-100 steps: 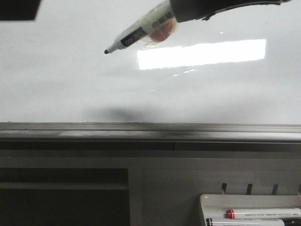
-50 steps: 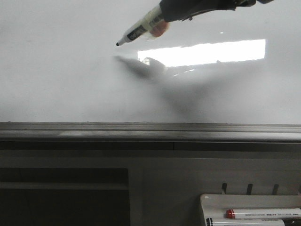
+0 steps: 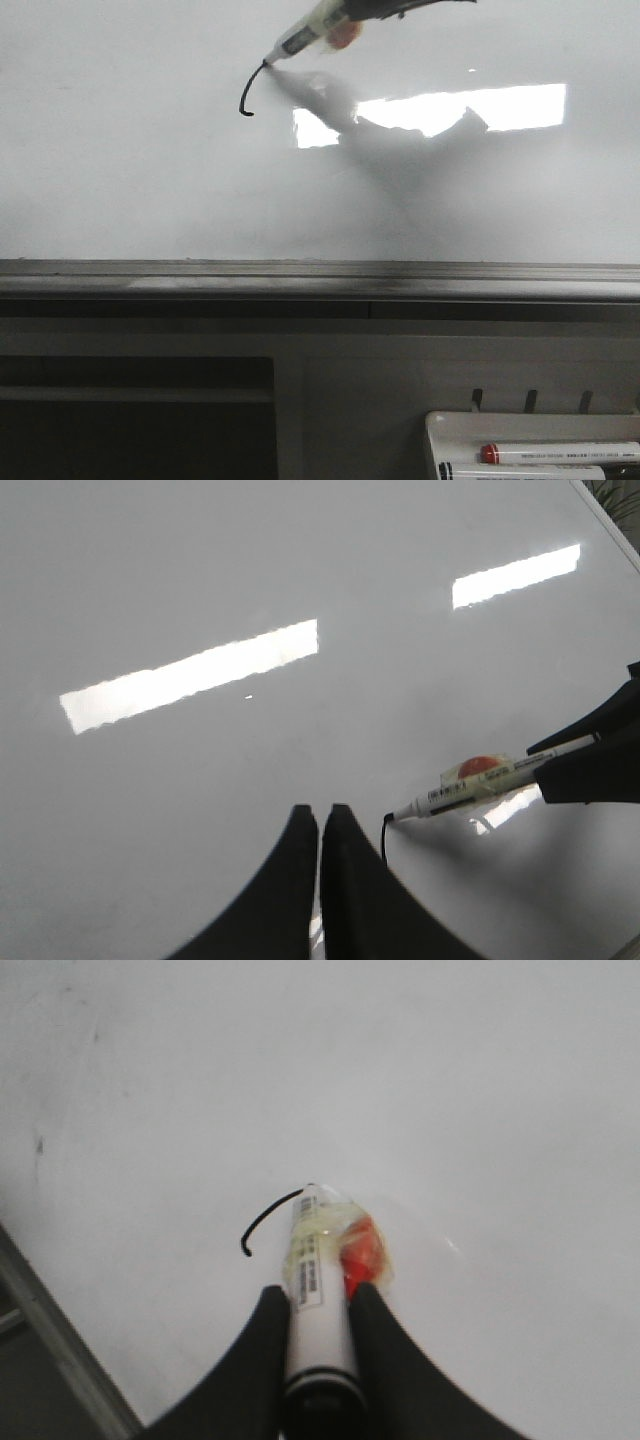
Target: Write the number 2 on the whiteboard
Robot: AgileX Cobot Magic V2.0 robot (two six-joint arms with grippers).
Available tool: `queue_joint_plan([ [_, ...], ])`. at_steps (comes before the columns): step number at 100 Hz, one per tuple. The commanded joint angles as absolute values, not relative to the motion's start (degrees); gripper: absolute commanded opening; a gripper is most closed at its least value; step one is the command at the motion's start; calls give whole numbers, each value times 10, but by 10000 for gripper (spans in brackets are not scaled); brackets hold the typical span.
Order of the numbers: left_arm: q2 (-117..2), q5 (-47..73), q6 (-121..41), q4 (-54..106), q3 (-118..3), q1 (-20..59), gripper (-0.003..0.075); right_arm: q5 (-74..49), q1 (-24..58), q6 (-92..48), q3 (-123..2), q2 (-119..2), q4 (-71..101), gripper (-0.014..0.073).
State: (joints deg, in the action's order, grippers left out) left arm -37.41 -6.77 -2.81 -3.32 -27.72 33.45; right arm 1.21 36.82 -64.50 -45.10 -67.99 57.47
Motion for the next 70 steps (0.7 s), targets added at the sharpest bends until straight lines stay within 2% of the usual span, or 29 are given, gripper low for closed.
queue_joint_plan([
  [1, -374, -115, -23, -27, -295, 334, -20, 23, 338, -651, -467, -650, 578, -69],
  [18, -374, -115, -23, -26, -295, 334, -20, -61, 271, -645, -429, -626, 581, -69],
  [30, -374, -115, -23, -26, -295, 334, -20, -121, 266, -632, -412, -627, 583, -69],
  [44, -374, -115, -23, -26, -295, 334, -20, -152, 297, -629, -410, -655, 583, -69],
  [70, -374, -115, -23, -26, -295, 334, -20, -84, 380, -629, -420, -705, 583, -69],
])
